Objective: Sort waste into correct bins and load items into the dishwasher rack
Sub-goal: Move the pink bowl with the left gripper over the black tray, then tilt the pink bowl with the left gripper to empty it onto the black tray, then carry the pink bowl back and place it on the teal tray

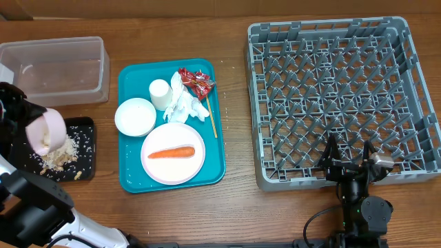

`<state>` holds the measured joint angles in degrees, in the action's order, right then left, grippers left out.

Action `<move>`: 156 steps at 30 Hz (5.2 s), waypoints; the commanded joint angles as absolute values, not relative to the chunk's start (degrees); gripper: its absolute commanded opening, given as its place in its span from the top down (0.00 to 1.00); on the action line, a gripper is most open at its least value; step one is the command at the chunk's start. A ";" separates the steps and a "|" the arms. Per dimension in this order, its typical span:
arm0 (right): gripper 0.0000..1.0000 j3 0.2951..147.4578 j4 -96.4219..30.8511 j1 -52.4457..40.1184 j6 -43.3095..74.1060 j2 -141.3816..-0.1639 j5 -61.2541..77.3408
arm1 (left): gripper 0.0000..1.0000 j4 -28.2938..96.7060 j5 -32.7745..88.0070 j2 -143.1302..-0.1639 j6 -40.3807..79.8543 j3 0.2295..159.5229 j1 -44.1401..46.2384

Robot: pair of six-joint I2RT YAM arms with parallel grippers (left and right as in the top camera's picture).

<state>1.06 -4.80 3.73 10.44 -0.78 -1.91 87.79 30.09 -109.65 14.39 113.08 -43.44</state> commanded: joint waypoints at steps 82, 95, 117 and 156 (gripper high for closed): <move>0.00 0.47 -4.56 3.99 10.20 -0.16 -2.48 | 0.96 67.99 86.06 -109.38 1.19 79.85 -61.78; 0.00 0.47 -4.56 3.99 10.20 -0.16 -2.50 | 0.96 69.56 80.77 -108.53 -2.83 80.97 -61.47; 0.00 0.47 -4.56 3.99 10.20 -0.16 -2.48 | 0.96 55.99 18.50 -93.76 19.68 103.66 -14.55; 0.00 0.47 -4.56 3.99 10.20 -0.16 -2.50 | 0.94 39.05 -13.74 -125.10 23.99 103.66 7.29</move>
<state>1.06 -4.73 3.73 10.44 -0.73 -1.93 39.05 -12.69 -123.50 23.86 103.11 7.38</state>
